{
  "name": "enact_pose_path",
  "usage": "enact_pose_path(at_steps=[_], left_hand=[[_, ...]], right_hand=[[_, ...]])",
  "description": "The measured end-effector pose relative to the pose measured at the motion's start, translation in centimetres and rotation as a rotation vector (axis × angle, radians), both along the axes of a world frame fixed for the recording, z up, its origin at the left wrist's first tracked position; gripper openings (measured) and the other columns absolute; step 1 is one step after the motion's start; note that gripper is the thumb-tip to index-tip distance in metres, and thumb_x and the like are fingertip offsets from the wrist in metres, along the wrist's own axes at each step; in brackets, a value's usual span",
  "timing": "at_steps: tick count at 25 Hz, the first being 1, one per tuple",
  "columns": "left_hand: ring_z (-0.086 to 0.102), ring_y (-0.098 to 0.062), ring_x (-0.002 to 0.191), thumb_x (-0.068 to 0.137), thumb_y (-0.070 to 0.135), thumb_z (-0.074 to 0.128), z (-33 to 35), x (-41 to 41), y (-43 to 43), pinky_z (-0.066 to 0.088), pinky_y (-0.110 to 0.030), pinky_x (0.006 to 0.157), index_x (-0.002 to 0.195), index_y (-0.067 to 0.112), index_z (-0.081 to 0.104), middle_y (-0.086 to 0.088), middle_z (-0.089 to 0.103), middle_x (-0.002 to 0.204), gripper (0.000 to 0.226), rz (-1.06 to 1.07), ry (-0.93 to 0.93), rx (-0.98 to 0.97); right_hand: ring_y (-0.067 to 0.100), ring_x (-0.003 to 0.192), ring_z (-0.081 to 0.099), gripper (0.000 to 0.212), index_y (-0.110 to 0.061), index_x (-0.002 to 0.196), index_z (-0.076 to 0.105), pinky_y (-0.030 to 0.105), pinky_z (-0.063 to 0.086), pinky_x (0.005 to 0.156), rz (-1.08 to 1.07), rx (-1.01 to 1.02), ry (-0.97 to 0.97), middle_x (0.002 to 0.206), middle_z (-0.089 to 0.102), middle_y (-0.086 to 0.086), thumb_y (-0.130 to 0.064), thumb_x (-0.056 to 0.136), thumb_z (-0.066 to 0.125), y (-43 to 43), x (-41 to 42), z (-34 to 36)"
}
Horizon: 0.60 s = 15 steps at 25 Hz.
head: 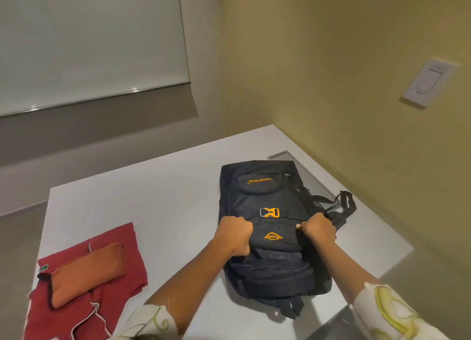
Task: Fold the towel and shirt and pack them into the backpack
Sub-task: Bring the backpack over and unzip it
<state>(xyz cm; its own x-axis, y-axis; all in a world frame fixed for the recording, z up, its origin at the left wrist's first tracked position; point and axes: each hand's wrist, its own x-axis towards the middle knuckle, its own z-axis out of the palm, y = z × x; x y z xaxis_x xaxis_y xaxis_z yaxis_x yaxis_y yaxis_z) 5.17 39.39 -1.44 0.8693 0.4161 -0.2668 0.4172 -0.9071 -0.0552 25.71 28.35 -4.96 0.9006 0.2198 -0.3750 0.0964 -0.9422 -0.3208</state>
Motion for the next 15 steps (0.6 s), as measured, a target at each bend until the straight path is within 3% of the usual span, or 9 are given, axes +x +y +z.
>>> enact_pose_path(at_steps=[7,12,15], left_hand=[[0.065,-0.025,0.077,0.085,0.028,0.061,-0.8,-4.8,4.2,0.051,-0.032,0.074,0.091,0.013,0.066,-0.006,0.069,0.087,0.017,0.057,0.02,-0.024],[0.061,-0.026,0.073,0.084,0.027,0.061,-0.9,-6.9,7.2,0.045,-0.03,0.067,0.078,0.015,0.051,-0.007,0.068,0.087,0.016,0.098,0.022,-0.036],[0.064,-0.028,0.077,0.083,0.026,0.06,-1.6,-8.1,9.3,0.043,-0.029,0.065,0.08,0.015,0.055,-0.007,0.068,0.089,0.012,0.117,0.023,-0.04]], right_hand=[[0.037,0.121,0.05,0.049,-0.005,0.123,0.059,0.038,0.045,0.091,0.091,0.02,-0.015,0.129,0.058,0.019,-0.034,0.086,0.072,5.8,-4.4,-0.8],[0.038,0.125,0.046,0.052,-0.004,0.128,0.056,0.04,0.045,0.094,0.1,0.011,-0.042,0.133,0.054,0.019,-0.033,0.087,0.071,10.1,-6.5,-0.7],[0.036,0.123,0.048,0.052,-0.004,0.126,0.057,0.04,0.046,0.094,0.128,0.01,-0.057,0.13,0.057,0.019,-0.035,0.087,0.071,12.3,-7.8,-0.8]])
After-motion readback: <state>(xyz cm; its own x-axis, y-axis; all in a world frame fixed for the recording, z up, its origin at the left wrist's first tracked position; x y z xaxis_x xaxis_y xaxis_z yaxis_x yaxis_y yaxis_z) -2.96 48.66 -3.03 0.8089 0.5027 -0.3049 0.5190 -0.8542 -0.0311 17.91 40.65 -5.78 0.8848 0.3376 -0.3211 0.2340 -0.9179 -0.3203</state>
